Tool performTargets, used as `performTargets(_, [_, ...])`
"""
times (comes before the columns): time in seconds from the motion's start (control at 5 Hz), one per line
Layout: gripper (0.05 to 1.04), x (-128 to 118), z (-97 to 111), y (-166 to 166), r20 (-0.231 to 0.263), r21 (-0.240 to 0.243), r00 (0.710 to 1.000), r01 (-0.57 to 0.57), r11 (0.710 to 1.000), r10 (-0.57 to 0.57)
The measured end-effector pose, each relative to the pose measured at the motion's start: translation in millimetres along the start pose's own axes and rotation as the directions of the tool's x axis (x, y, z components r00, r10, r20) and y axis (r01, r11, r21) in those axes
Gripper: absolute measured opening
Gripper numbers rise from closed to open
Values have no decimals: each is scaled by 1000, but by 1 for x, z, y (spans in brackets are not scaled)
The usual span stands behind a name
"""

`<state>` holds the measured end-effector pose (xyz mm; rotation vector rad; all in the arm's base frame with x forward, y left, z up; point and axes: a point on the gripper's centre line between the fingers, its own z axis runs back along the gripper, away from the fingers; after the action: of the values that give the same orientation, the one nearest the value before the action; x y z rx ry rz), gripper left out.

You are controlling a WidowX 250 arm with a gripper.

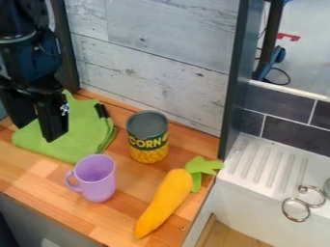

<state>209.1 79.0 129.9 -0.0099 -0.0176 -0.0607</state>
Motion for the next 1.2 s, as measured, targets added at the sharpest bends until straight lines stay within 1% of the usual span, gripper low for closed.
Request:
performTargets(0.2, [1000,-1,-3,0,-13,-8,1000,-2,1000,2])
performTargets(0.4, [1000,14,-3,11,3,-3,1000,-12,1000,12])
performTargets(0.6, [1000,38,2,40,38,30,998,-55,998,54])
performTargets(0.8, [1000,64,-17,66,73,56,996,-49,997,44])
performTargets(1.0, [1000,92,-49,86,68,42,996,-52,998,49])
performTargets(1.2, [1000,107,-74,93,66,39,995,-77,996,75])
